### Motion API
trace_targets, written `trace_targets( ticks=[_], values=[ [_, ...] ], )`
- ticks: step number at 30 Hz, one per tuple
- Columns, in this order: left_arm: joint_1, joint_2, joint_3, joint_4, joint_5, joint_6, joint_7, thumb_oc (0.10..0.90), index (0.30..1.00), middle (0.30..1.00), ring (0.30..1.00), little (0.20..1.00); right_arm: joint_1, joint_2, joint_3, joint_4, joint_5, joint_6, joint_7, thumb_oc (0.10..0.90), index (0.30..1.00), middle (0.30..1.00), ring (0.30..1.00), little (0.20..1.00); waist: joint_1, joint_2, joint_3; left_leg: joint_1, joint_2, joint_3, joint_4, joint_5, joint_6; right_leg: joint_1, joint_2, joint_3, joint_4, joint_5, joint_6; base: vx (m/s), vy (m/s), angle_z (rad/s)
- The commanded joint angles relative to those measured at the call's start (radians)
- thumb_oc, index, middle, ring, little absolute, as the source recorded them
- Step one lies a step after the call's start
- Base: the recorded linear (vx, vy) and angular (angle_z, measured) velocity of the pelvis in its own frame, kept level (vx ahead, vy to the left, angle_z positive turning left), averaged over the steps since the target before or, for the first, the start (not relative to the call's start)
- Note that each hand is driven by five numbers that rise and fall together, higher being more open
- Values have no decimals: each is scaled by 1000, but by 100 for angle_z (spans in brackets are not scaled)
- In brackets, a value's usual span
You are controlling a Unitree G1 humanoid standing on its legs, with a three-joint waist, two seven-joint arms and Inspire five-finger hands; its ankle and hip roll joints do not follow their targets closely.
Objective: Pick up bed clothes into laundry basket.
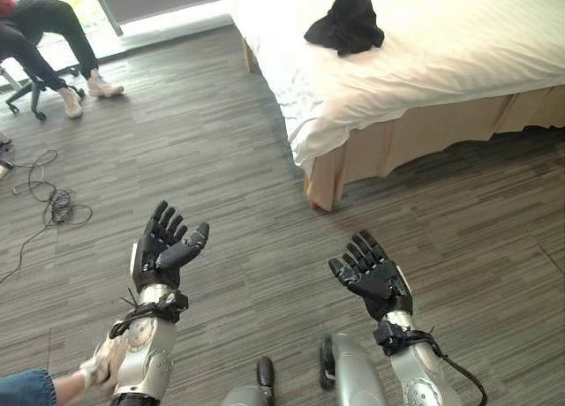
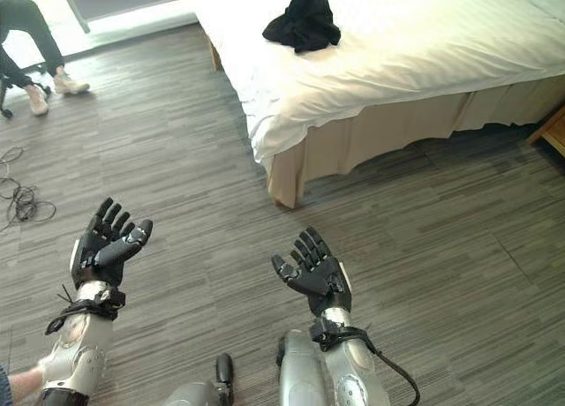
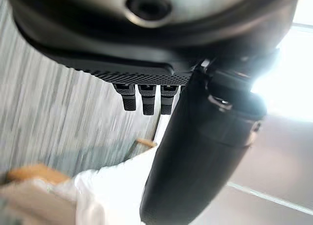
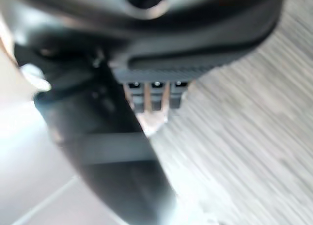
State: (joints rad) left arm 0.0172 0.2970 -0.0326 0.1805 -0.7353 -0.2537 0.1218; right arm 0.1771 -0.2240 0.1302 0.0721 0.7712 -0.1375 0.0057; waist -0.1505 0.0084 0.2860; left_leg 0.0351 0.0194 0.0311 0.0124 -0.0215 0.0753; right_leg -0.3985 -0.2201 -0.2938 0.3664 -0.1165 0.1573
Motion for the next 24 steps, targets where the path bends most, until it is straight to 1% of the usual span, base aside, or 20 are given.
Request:
trace_targets(
  ticks=[1, 3, 4, 5, 6, 7, 8, 9, 10, 12, 14, 15, 16, 17, 18, 19, 20, 21, 23, 24],
  values=[
    [-102, 7, -6, -100, 9, -86, -55, 800, 900, 900, 900, 900, -16, -15, 4, -28, 2, -71, 25, 800, 900, 900, 900, 900, -73, -8, -97, 333, 33, -36, -47, -204, -175, 41, -17, -50, -370, 223, 25, 987, -310, 51],
    [-119, 1, -37, -121, 14, -89, -63, 800, 900, 900, 900, 900, -21, -18, 20, -19, 1, -62, 23, 800, 900, 900, 900, 900, -79, -14, -118, 399, 51, -38, -31, -217, -196, 48, -20, -70, -381, 264, 31, 693, -206, -4],
    [-128, 0, -47, -134, 25, -94, -68, 800, 900, 900, 900, 900, -26, -28, 27, -15, 6, -62, 26, 800, 900, 900, 900, 900, -82, -13, -129, 396, 62, -51, 26, -177, -217, 62, -8, -63, -365, 279, 22, 871, -264, -63],
    [-139, -12, -77, -154, 18, -98, -68, 800, 900, 900, 900, 900, -41, -58, 42, -11, -12, -59, 24, 800, 900, 900, 900, 900, -90, 9, -149, 345, 91, -66, 255, -16, -281, 102, 21, -41, -303, 265, -19, 842, -299, -43],
    [-141, -22, -79, -171, -11, -95, -76, 800, 900, 900, 900, 900, -51, -69, 47, -11, 1, -62, 24, 800, 900, 900, 900, 900, -87, 5, -148, 267, 103, -60, 408, 118, -319, 144, 33, -26, -296, 247, -42, 632, -247, -8],
    [-141, -22, -78, -171, -11, -95, -76, 800, 900, 900, 900, 900, -51, -69, 47, -10, 1, -62, 25, 800, 900, 900, 900, 900, -94, -1, -153, 260, 97, -68, 407, 123, -318, 141, 24, -30, -297, 249, -42, 641, -387, 20],
    [-153, -61, -75, -186, -56, -102, -58, 800, 900, 900, 900, 900, -111, -97, 70, -10, 11, -76, 1, 800, 900, 900, 900, 900, -47, -42, -120, 78, 41, -61, 792, 222, -327, 241, 27, 6, -285, 172, -99, 640, -419, 1],
    [-158, -63, -67, -186, -62, -111, -49, 800, 900, 900, 900, 900, -147, -109, 78, 4, 12, -81, -3, 800, 900, 900, 900, 900, -23, -73, -100, 13, 37, -27, 931, 203, -302, 299, 24, 15, -304, 158, -118, 871, -536, -46],
    [-158, -55, -57, -198, -48, -108, -30, 800, 900, 900, 900, 900, -172, -114, 79, 15, 0, -84, -21, 800, 900, 900, 900, 900, 5, -95, -87, -33, 76, -10, 1011, 182, -274, 353, 35, 31, -333, 141, -132, 569, -317, -82],
    [-160, -31, -25, -212, -28, -114, -15, 800, 900, 900, 900, 900, -207, -116, 70, 12, -4, -92, -38, 800, 900, 900, 900, 900, 63, -114, -68, -174, 76, 7, 1077, 126, -261, 428, 53, 73, -378, 122, -133, 546, -164, -82],
    [-162, -9, 14, -231, -17, -130, -1, 800, 900, 900, 900, 900, -220, -116, 73, 4, -5, -92, -25, 800, 900, 900, 900, 900, 102, -101, -74, -259, 83, 33, 984, 114, -259, 489, 78, 104, -409, 97, -129, 460, -39, -95],
    [-162, -8, 14, -231, -17, -130, -1, 800, 900, 900, 900, 900, -220, -116, 73, 4, -5, -92, -25, 800, 900, 900, 900, 900, 102, -103, -74, -259, 82, 33, 982, 115, -258, 488, 77, 104, -409, 97, -128, 570, 36, -110],
    [-197, 35, 42, -228, -8, -148, 10, 800, 900, 900, 900, 900, -213, -124, 67, -7, -12, -97, -20, 800, 900, 900, 900, 900, 118, -80, -83, -312, 136, 42, 792, 140, -258, 538, 89, 129, -408, 57, -119, 586, 101, -65],
    [-228, 62, 39, -232, 4, -154, 20, 800, 900, 900, 900, 900, -210, -124, 63, -7, -9, -101, -20, 800, 900, 900, 900, 900, 119, -61, -93, -317, 161, 47, 662, 153, -251, 558, 100, 134, -401, 38, -111, 599, 94, -39],
    [-230, 62, 37, -230, 5, -155, 22, 800, 900, 900, 900, 900, -210, -124, 62, -7, -8, -101, -19, 800, 900, 900, 900, 900, 125, -64, -84, -298, 161, 52, 654, 150, -254, 568, 97, 138, -400, 33, -111, 655, 227, -11],
    [-281, 118, 42, -200, 53, -160, 50, 800, 900, 900, 900, 900, -207, -124, 65, -8, -7, -105, -15, 800, 900, 900, 900, 900, 131, -6, -106, -302, 171, 56, 333, 152, -231, 603, 134, 154, -404, -8, -88, 738, 237, -16],
    [-298, 154, 52, -180, 101, -161, 72, 800, 900, 900, 900, 900, -196, -121, 70, -3, -4, -103, -1, 800, 900, 900, 900, 900, 147, 0, -106, -240, 122, 36, 142, 180, -226, 650, 133, 177, -405, -32, -77, 1000, 294, -32],
    [-310, 190, 65, -165, 136, -159, 87, 800, 900, 900, 900, 900, -186, -116, 84, 6, -4, -98, 15, 800, 900, 900, 900, 900, 163, 12, -123, -239, 84, -11, 22, 200, -230, 683, 141, 211, -407, -54, -71, 760, 149, -27],
    [-332, 257, 80, -127, 171, -154, 102, 800, 900, 900, 900, 900, -172, -114, 100, 21, -7, -80, 36, 800, 900, 900, 900, 900, 174, 23, -147, -236, 73, -55, -48, 236, -246, 718, 138, 256, -397, -74, -63, 589, 155, -46],
    [-338, 302, 96, -103, 201, -151, 120, 800, 900, 900, 900, 900, -162, -114, 105, 28, -11, -69, 48, 800, 900, 900, 900, 900, 173, 27, -158, -244, 76, -46, -43, 251, -254, 735, 127, 265, -389, -85, -51, 501, 214, -72]
  ],
)
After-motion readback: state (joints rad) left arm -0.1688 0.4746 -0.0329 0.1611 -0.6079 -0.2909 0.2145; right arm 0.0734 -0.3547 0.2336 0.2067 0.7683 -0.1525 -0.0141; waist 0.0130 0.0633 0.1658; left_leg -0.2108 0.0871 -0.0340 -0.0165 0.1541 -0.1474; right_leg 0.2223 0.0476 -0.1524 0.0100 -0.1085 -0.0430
